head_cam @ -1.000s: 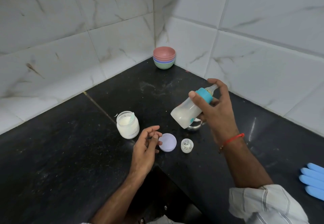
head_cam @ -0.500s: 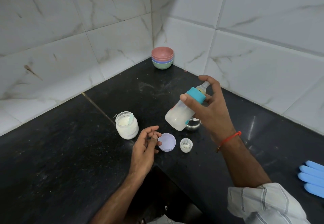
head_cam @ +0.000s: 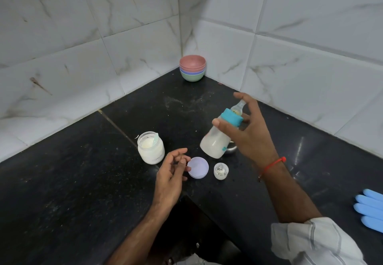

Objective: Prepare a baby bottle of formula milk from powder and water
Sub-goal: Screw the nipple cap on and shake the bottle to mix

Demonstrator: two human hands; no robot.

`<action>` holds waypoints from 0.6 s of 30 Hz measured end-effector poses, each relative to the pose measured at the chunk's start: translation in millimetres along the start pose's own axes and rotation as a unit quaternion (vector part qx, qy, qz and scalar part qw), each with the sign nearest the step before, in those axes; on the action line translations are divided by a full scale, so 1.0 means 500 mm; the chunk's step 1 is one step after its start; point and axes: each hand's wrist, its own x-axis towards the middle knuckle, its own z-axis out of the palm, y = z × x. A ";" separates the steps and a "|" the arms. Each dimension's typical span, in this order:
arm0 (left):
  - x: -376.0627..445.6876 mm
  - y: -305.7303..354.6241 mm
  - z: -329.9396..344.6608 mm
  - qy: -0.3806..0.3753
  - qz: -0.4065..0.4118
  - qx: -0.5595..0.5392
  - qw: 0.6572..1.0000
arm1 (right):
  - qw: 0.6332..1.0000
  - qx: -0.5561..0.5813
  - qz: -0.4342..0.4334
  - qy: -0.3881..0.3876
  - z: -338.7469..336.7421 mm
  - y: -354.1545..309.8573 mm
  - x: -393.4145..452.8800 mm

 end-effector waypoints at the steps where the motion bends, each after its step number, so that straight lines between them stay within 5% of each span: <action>1: 0.000 0.000 0.001 0.000 0.001 -0.002 1.000 | 0.998 0.054 0.030 -0.003 0.000 -0.007 -0.001; 5: -0.001 0.001 0.003 -0.003 0.004 -0.006 1.000 | 0.959 0.260 0.109 -0.001 -0.011 -0.043 0.003; 13: 0.003 0.001 0.004 -0.003 0.011 -0.015 1.000 | 0.881 0.464 0.069 -0.061 -0.057 -0.153 0.031; 18: 0.004 0.002 0.008 -0.005 0.008 -0.019 1.000 | 0.890 0.450 0.004 -0.074 -0.072 -0.196 0.035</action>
